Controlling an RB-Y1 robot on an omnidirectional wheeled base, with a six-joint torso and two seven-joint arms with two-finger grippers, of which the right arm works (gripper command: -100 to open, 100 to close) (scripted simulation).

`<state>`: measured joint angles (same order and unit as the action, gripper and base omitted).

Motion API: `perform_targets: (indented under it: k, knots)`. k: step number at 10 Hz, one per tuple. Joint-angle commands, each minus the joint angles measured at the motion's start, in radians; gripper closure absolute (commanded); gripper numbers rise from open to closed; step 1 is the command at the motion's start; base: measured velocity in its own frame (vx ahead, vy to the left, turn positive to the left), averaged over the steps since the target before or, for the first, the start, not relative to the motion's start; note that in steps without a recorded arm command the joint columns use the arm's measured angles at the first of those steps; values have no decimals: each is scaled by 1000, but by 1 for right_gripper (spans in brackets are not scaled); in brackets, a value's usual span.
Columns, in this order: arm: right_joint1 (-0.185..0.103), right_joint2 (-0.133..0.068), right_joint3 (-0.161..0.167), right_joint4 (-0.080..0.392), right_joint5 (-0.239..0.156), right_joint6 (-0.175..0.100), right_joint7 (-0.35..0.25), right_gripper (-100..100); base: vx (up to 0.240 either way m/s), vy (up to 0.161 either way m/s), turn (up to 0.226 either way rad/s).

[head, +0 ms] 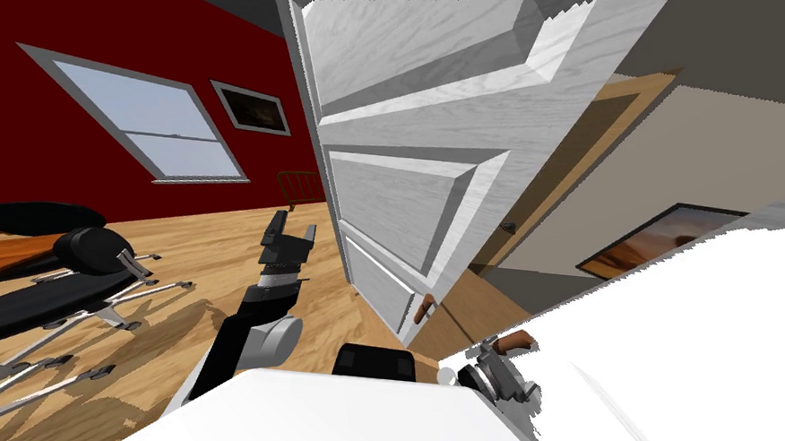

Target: Push the door open

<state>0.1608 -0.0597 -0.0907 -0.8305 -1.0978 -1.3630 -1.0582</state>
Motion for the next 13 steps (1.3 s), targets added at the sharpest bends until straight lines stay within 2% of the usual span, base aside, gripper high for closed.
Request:
perform_targets:
  k: [1,3,4,12,13]
  knots:
    - [31,-5,-16,-1,-10,-26,-9,100,-1,-13,-3]
    - [31,-5,-16,-1,-10,-26,-9,100,-2,-3,-1]
    - [19,-4,-25,6,-26,-37,0,100,-10,-27,42]
    - [19,-4,-25,6,-26,-37,0,100,3,-8,4]
    - [7,-4,-33,13,-43,-48,8,100,-16,-32,52]
